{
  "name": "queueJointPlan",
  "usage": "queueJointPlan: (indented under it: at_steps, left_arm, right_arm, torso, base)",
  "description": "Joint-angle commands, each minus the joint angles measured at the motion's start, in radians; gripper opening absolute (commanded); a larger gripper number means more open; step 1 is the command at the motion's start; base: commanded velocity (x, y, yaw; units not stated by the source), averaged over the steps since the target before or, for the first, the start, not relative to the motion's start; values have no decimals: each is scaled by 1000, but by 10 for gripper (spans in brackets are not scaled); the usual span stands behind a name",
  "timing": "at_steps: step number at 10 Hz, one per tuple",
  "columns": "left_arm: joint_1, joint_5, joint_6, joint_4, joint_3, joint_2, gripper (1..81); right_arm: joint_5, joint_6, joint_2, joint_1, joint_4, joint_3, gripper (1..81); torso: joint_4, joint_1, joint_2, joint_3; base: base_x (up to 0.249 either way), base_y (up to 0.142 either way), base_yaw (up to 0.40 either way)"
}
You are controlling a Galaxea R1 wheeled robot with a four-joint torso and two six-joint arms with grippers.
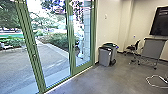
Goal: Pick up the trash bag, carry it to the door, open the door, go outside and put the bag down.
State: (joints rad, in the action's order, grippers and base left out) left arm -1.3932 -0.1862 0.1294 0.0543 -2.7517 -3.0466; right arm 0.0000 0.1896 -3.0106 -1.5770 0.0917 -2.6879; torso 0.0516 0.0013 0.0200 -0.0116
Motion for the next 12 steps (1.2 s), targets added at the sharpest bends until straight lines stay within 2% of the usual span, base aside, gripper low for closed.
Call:
queueJointPlan:
  at_steps: [1,5,12]
  left_arm:
    - [73,-59,4,-4,1,3,10]
    - [73,-59,4,-4,1,3,10]
    - [73,-59,4,-4,1,3,10]
  right_arm:
    - [-51,-2,-9,33,9,2,811]
    - [-51,-2,-30,21,31,-18,811]
    - [-48,-2,-41,16,31,-36,811]
  torso:
    - [0,0,0,0]
    - [0,0,0,0]
    - [0,0,0,0]
  base:
    - [191,-75,0]
    - [191,-72,0]
    - [191,0,0]
